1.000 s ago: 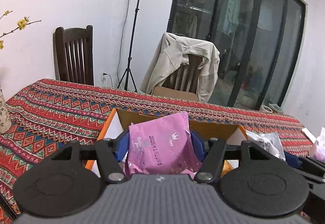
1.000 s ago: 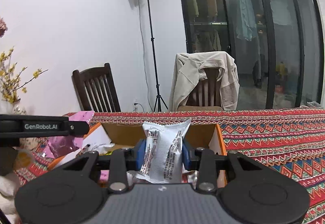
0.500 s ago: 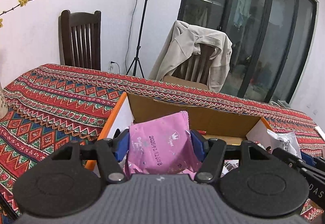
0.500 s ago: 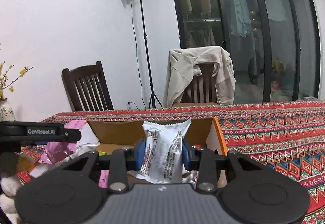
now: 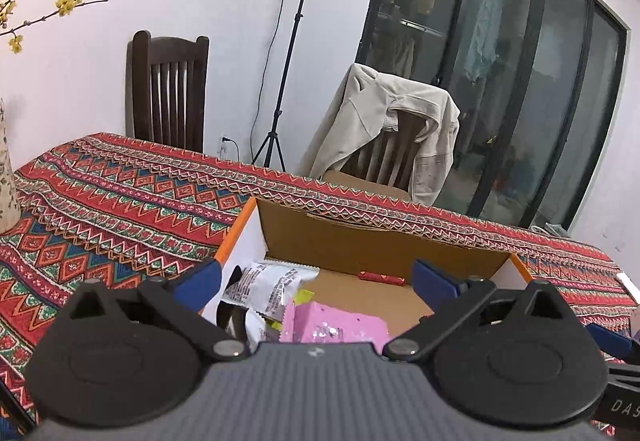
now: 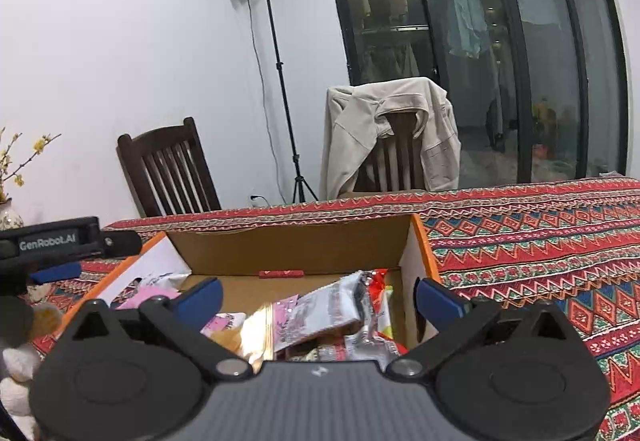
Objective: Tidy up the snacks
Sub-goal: 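Open both tools over the box to release the packets, then withdraw both tools from the box back toward the loose snacks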
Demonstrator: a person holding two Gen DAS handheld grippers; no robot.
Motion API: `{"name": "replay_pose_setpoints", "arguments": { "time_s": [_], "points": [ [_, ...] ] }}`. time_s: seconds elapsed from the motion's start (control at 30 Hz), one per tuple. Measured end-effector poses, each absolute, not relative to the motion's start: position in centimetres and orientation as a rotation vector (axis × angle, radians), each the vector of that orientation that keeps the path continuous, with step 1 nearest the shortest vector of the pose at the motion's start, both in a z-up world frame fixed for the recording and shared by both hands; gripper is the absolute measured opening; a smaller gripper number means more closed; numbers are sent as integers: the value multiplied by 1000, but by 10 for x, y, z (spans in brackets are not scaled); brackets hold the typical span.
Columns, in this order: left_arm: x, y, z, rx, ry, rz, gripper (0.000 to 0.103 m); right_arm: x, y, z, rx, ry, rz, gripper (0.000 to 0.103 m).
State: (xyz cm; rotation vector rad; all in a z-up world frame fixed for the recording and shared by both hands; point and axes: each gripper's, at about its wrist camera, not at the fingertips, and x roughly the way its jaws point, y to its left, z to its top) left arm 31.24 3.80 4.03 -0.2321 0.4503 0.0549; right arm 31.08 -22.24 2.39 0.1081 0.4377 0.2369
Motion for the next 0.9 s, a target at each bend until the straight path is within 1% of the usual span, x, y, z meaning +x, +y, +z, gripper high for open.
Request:
{"name": "replay_pose_setpoints", "arguments": {
  "time_s": [0.23, 0.43, 0.53, 0.73, 0.9],
  "points": [
    [306, 39, 49, -245, 444, 60, 103, 309, -224, 27, 114, 436, 228, 103],
    [278, 43, 74, -234, 397, 56, 103, 293, -225, 46, 102, 413, 222, 103],
    [263, 48, 78, -219, 407, 59, 103, 281, -225, 52, 85, 416, 235, 103],
    [234, 60, 67, -172, 457, 76, 103, 259, -231, 51, 57, 445, 235, 103],
    [225, 65, 45, -154, 483, 85, 103, 247, -238, 35, 54, 479, 236, 103]
  ]
}}
